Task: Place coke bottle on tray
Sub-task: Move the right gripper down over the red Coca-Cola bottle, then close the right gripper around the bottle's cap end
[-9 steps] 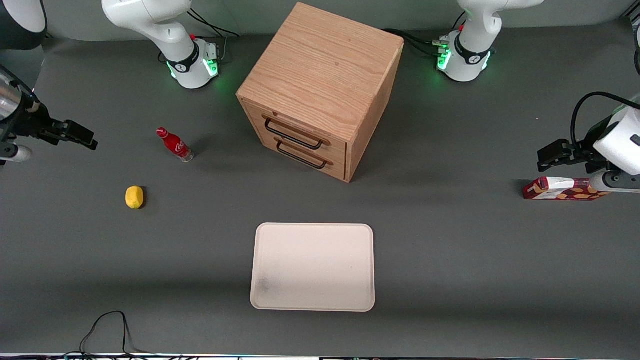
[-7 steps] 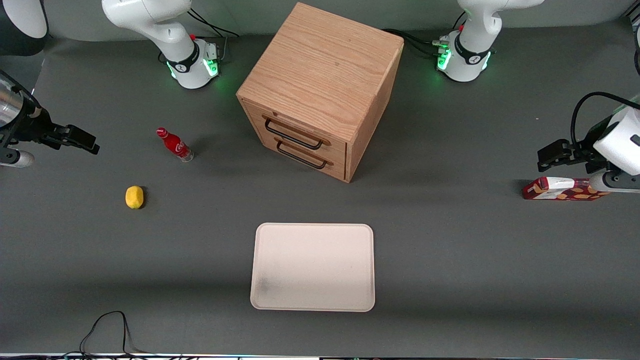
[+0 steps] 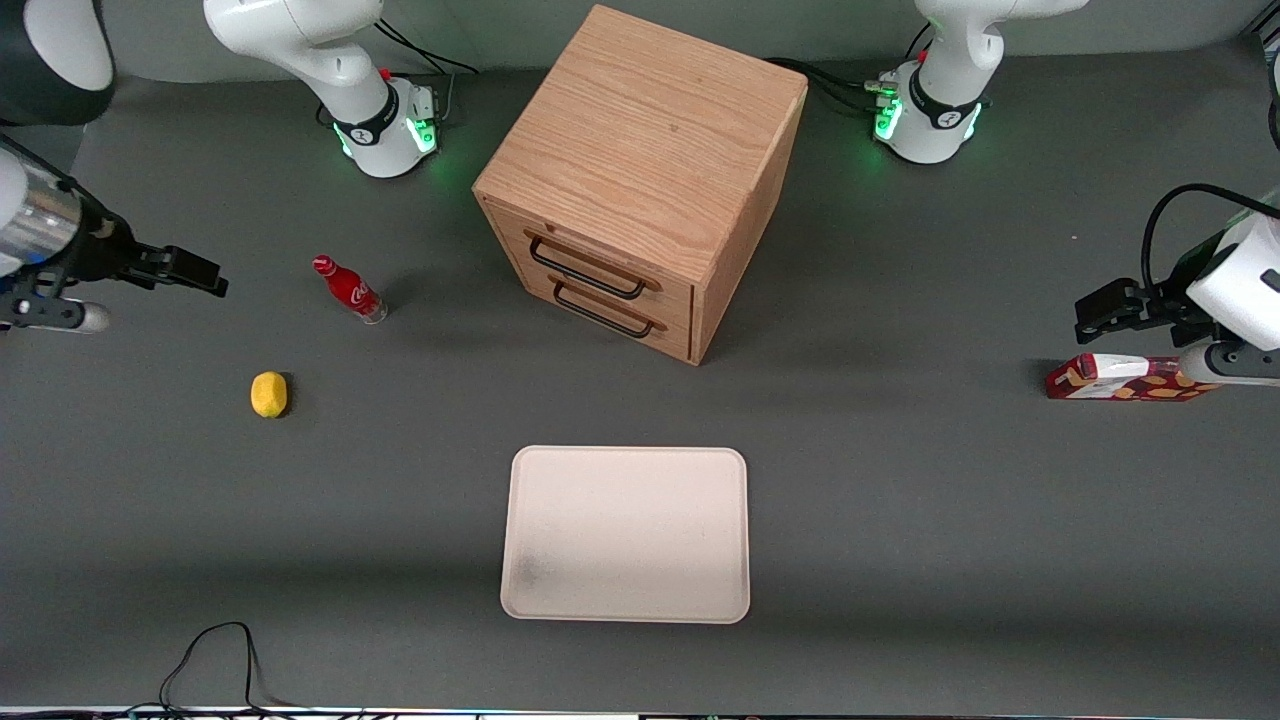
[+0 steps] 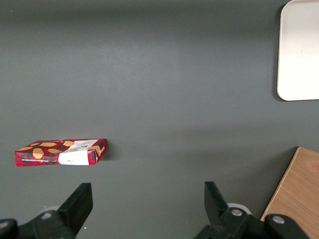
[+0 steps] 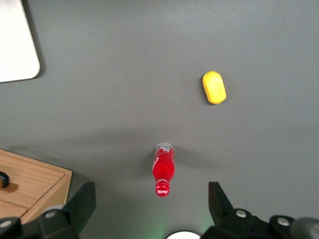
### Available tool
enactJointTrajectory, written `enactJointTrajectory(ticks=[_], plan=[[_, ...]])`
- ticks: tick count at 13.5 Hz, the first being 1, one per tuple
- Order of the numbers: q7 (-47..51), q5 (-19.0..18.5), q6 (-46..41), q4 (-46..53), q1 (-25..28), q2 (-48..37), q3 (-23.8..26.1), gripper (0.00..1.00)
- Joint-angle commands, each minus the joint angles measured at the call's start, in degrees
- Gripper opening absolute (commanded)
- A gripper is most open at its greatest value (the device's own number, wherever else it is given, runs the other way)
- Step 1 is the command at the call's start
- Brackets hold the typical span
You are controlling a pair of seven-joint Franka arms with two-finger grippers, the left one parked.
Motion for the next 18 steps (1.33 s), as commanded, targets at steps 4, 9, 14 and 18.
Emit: enactJointTrajectory(ticks=[4,9,14,18], plan=[[-1.2,-1.8,21.2,-32.2,0.2,-13.7,0.9,1.0],[-0.5,-3.7,32.9,-43.4,0.3,-13.1,3.0,1.0],[-0.4,-6.1,35.4,-45.2,0.3,-11.9,3.0,0.95],[-0.4,-6.1,35.5,-45.1,0.3,-11.1,3.0,0.36]])
